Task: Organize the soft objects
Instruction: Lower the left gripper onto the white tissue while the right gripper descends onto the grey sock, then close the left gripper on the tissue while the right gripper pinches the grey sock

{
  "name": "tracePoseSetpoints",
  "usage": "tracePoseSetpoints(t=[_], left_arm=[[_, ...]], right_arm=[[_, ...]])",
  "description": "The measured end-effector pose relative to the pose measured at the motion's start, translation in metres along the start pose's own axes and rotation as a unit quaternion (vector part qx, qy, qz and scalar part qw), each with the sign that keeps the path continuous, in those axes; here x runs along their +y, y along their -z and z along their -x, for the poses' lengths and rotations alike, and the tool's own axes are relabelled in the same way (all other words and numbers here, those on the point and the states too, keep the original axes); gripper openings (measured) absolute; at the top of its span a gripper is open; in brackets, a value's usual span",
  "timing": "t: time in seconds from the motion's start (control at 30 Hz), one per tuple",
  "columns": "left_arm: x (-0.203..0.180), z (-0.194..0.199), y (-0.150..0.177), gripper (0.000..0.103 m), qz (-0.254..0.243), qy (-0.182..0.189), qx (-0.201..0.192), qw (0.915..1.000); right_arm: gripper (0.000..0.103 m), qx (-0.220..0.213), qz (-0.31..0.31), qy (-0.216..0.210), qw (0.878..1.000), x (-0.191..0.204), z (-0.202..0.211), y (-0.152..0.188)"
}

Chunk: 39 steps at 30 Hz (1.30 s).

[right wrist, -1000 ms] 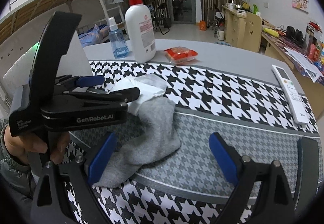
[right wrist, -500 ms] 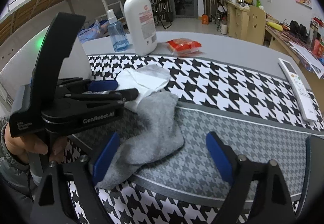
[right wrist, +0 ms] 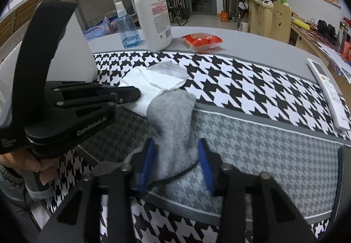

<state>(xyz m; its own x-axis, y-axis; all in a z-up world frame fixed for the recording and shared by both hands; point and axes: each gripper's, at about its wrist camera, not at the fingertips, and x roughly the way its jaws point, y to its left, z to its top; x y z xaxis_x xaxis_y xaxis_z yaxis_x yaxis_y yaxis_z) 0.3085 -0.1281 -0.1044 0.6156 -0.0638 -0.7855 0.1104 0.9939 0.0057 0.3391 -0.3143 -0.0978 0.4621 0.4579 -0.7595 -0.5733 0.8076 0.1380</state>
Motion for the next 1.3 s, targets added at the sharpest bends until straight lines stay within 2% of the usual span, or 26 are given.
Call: tracePoseSetpoints(t=[0.1,0.2,0.47,0.63,0.83,0.93,0.97,1.0,1.07,1.1,1.17,1.3], left_arm=[[0.001,0.005,0.002,0.000,0.001,0.011,-0.003,0.9999],[0.003,0.016,0.003,0.000,0.003,0.013,-0.016,0.9998],[0.003,0.039,0.009,0.000,-0.006,0.018,-0.041,0.9990],[0.001,0.044,0.013,0.000,-0.014,0.011,-0.043,0.9989],[-0.007,0.046,0.017,0.001,-0.027,0.025,-0.039,0.9986],[-0.010,0.042,0.018,0.011,-0.032,0.032,-0.027,0.9986],[-0.011,0.040,0.018,0.023,-0.034,0.032,-0.025,0.9986],[-0.012,0.038,0.018,0.042,-0.035,0.032,-0.022,0.9987],[-0.015,0.037,0.018,0.065,-0.038,0.031,-0.023,0.9985],[-0.015,0.037,0.018,0.071,-0.038,0.030,-0.025,0.9985],[-0.017,0.033,0.017,0.075,-0.048,0.030,-0.019,0.9982],[-0.018,0.021,0.015,0.075,-0.049,0.034,-0.002,0.9982]], right_arm=[[0.021,0.000,-0.004,0.000,1.000,-0.001,0.000,0.001],[0.016,-0.007,-0.012,0.004,1.000,-0.003,0.005,0.003],[0.013,-0.034,-0.021,0.025,0.999,-0.004,0.030,0.005],[0.013,-0.043,-0.028,0.028,0.998,-0.003,0.043,0.010],[0.013,-0.047,-0.025,0.033,0.998,0.001,0.052,0.016],[0.013,-0.046,-0.029,0.035,0.998,-0.001,0.051,0.018],[0.013,-0.045,-0.031,0.035,0.998,-0.002,0.050,0.018],[0.013,-0.043,-0.035,0.035,0.998,-0.003,0.048,0.019],[0.013,-0.041,-0.038,0.036,0.998,-0.005,0.048,0.020],[0.013,-0.041,-0.039,0.035,0.998,-0.005,0.048,0.020],[0.013,-0.042,-0.040,0.034,0.998,-0.005,0.048,0.020],[0.013,-0.043,-0.041,0.033,0.998,-0.004,0.050,0.023]])
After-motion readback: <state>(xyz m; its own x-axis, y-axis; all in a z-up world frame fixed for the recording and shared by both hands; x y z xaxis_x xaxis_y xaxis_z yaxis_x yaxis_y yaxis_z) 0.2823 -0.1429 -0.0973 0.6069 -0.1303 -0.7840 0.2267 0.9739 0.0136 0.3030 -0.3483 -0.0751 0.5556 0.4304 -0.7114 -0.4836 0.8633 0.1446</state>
